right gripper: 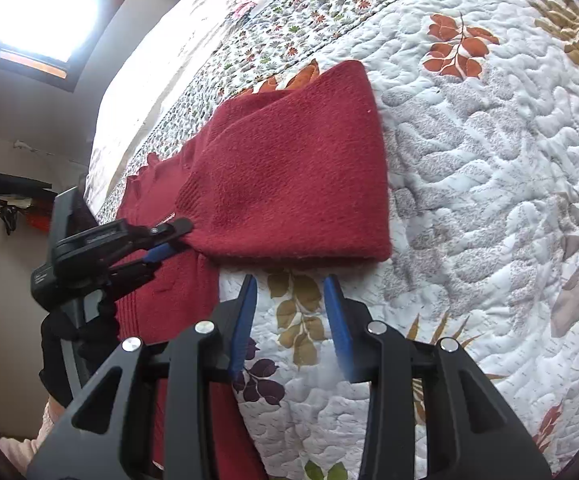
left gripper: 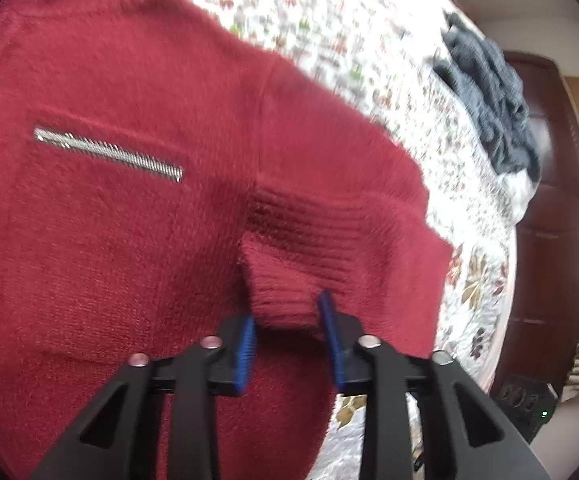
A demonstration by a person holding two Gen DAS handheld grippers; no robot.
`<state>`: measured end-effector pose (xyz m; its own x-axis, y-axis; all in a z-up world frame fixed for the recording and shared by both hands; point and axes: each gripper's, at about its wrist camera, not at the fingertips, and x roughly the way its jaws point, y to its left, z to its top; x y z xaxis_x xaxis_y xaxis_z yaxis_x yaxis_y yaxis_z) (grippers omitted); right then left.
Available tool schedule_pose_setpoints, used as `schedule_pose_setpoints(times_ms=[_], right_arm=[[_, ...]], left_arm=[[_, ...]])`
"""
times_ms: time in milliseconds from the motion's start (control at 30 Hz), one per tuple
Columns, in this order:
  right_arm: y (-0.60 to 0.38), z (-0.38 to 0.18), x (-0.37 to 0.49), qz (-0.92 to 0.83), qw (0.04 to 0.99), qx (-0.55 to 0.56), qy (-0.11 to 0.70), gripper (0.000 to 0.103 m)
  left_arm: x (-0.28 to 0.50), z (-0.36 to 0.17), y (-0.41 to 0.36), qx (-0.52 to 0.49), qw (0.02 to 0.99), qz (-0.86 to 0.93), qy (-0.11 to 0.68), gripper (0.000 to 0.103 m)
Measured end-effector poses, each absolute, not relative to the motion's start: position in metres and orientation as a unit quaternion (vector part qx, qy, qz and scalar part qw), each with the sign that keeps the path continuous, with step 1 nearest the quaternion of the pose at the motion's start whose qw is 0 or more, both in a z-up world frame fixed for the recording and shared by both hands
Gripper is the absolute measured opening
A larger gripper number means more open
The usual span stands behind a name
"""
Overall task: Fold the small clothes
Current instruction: 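Carry the held sleeve with the right tool across the sweater body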
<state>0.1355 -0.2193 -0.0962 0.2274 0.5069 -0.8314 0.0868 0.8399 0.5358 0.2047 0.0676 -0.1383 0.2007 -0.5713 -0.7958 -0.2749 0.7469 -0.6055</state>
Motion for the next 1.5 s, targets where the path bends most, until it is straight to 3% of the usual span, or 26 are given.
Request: schedule_pose_setpoints(times_ms=[233, 533, 967, 1333, 1500], right_arm=[[-0.215, -0.088, 0.140, 0.140, 0.756, 0.232, 0.596, 0.035], [-0.192, -0.091, 0.156, 0.148, 0.748, 0.254, 0.595, 0.036], [-0.118, -0.110, 0.180, 0.175, 0.733, 0.217, 0.620, 0.036], [-0.094, -0.140, 0.186, 0.145, 0.727, 0.185, 0.646, 0.036], [-0.084, -0.136, 0.187, 0.136, 0.731, 0.157, 0.650, 0.036]], left_arm=[[0.187, -0.079, 0.096, -0.323, 0.778, -0.085, 0.533, 0.020], [0.158, -0.050, 0.181, -0.297, 0.820, -0.011, 0.490, 0.019], [0.129, -0.068, 0.289, -0.290, 0.821, 0.100, 0.481, 0.019], [0.128, -0.133, 0.313, -0.276, 0.787, 0.128, 0.537, 0.020], [0.127, -0.128, 0.317, -0.261, 0.790, 0.120, 0.542, 0.026]])
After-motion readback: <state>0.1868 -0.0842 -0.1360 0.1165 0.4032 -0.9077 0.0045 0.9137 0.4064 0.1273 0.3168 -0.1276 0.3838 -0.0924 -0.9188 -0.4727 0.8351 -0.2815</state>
